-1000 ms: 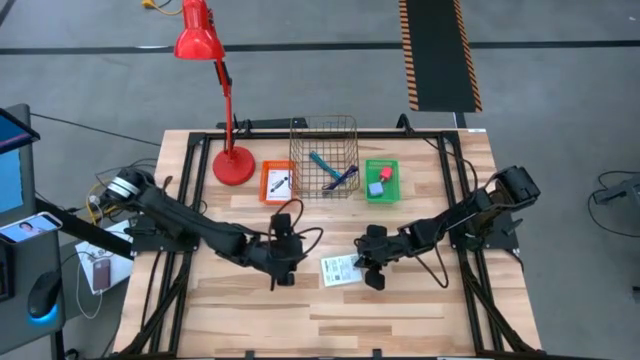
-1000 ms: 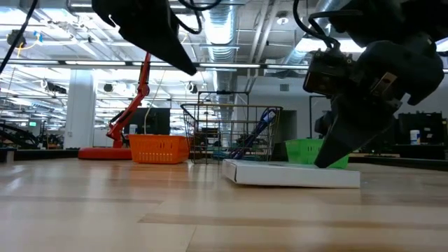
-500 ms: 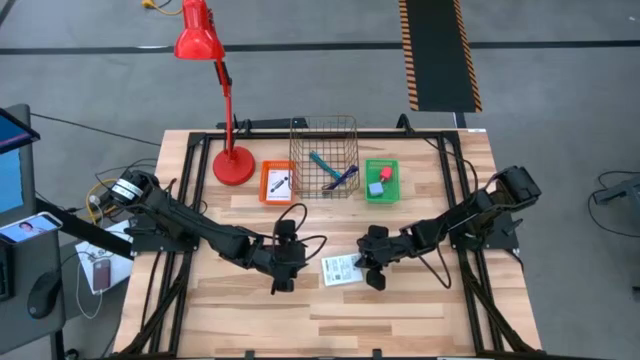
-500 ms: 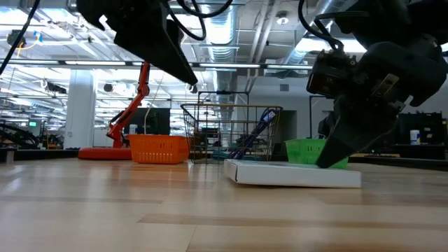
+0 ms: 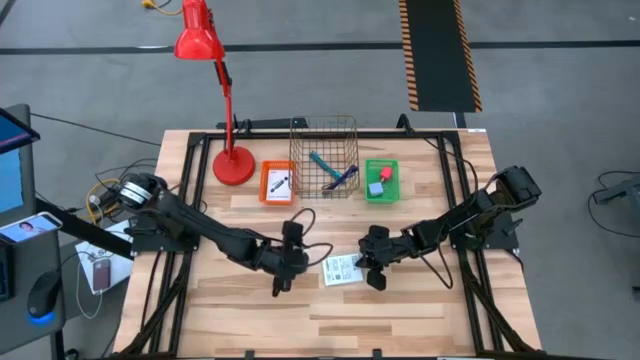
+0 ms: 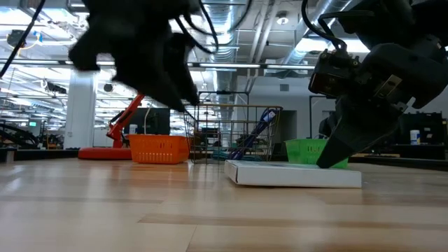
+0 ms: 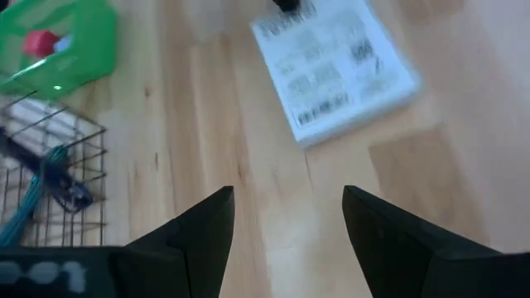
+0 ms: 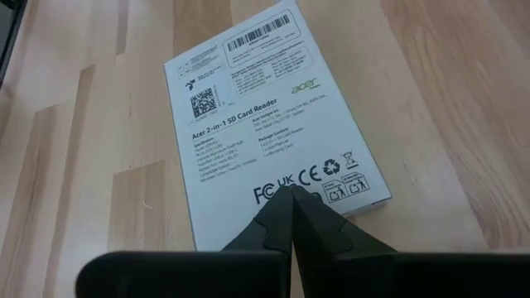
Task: Pick and place items into bin
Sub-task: Put the card reader box into the orange basket
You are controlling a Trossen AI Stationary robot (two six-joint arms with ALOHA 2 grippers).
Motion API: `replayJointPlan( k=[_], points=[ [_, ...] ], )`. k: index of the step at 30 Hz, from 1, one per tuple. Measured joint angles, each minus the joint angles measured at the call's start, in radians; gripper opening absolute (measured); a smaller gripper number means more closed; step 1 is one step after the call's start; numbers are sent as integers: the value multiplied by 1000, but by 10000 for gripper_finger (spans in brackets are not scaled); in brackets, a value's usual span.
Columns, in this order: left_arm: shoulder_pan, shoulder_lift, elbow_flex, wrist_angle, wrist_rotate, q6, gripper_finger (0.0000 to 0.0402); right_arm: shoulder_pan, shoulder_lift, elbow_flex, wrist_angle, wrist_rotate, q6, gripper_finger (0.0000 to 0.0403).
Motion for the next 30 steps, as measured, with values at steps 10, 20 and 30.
replayJointPlan(
  k=[10,20,30],
  points=[
    [7,188,0,156,-27,413,215,-1,0,-2,6,0,-3,0],
    [71,199,0,249,46,783,215,-3,1,-5,23,-22,-3,0],
    [82,218,0,201,62,995,215,-3,1,-6,25,-18,-11,0]
  ],
)
